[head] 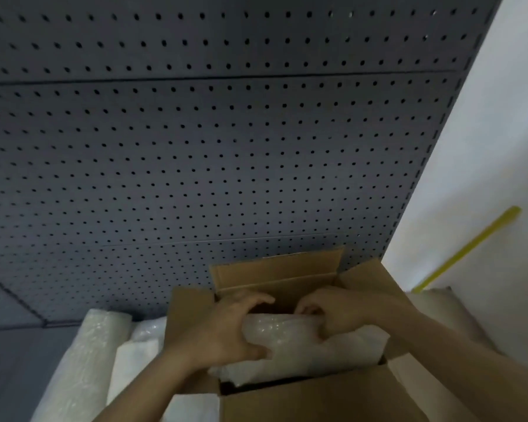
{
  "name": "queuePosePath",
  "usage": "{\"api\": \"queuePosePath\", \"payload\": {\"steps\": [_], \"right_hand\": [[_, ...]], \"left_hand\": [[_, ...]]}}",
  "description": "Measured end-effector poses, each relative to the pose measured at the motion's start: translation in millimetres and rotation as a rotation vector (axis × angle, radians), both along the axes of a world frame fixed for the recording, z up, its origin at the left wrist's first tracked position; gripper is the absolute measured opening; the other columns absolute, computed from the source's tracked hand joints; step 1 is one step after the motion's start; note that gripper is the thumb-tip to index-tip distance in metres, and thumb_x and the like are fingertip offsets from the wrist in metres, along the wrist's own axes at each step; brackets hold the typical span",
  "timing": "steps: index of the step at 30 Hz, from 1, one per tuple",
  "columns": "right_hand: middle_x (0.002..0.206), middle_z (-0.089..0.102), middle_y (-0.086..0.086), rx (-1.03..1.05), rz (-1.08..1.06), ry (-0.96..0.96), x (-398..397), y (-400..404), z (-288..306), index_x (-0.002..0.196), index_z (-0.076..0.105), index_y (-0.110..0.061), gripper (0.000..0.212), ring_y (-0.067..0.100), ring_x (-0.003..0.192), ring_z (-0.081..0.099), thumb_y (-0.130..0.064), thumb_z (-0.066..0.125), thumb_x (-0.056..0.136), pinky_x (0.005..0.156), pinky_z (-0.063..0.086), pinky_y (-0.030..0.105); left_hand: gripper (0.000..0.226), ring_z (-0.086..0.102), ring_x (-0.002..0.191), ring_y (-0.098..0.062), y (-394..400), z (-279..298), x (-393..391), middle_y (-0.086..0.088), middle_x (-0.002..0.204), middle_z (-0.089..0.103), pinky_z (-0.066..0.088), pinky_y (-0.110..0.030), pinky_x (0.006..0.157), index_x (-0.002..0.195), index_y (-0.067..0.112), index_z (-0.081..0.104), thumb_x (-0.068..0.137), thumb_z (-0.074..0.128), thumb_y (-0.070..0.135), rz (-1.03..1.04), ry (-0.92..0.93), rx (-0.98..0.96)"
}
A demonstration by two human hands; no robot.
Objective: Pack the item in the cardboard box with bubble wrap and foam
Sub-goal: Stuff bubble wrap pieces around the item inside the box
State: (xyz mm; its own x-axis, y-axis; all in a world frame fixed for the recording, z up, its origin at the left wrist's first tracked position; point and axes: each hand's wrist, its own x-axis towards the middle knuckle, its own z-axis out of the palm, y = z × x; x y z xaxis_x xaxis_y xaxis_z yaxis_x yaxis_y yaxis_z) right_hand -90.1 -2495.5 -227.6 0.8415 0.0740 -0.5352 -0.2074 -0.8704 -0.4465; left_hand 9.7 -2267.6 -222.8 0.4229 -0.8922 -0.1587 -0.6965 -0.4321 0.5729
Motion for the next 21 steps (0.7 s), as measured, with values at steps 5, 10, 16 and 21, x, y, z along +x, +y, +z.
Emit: {"api": "queuePosePath", "payload": {"steps": [5, 10, 16, 21], "right_hand": [[0.124, 0.062, -0.007, 0.109, 0.082, 0.059, 15, -12, -22, 0.122, 0.056, -0.029, 0.051, 0.010, 0.113, 0.058, -0.019, 0.071, 0.075, 0.100, 0.049, 0.039], [0.123, 0.062, -0.010, 0.299, 0.034, 0.240, 31, -21, -35, 0.127, 0.054, -0.030, 0.046, 0.005, 0.113, 0.058, -0.025, 0.069, 0.083, 0.100, 0.047, 0.028], [0.114, 0.063, -0.002, 0.125, -0.371, -0.115, 53, -25, -83, 0.117, 0.061, -0.019, 0.027, 0.013, 0.106, 0.059, -0.022, 0.062, 0.090, 0.095, 0.048, 0.027], [0.105, 0.071, -0.003, 0.083, -0.253, 0.042, 56, -12, -113, 0.102, 0.072, -0.018, 0.022, 0.010, 0.095, 0.064, -0.033, 0.062, 0.090, 0.092, 0.051, 0.031]], "left_hand": [[0.061, 0.053, 0.109, 0.000, -26, -29, -4, 0.022, 0.122, 0.054, 0.049, -0.033, 0.093, 0.121, 0.049, 0.045, 0.068, 0.073, 0.045, -0.069, 0.057, 0.122], [0.048, 0.060, 0.094, 0.002, -25, -47, 0, 0.019, 0.110, 0.063, 0.050, -0.020, 0.078, 0.117, 0.048, 0.046, 0.076, 0.070, 0.038, -0.100, 0.091, 0.147], [0.041, 0.060, 0.093, 0.004, -26, -57, -3, 0.017, 0.109, 0.064, 0.049, -0.016, 0.078, 0.114, 0.045, 0.051, 0.080, 0.070, 0.034, -0.073, 0.139, 0.116], [0.037, 0.060, 0.094, 0.007, -23, -62, -5, 0.018, 0.109, 0.065, 0.047, -0.009, 0.077, 0.114, 0.042, 0.055, 0.081, 0.070, 0.034, -0.050, 0.150, 0.099]]}}
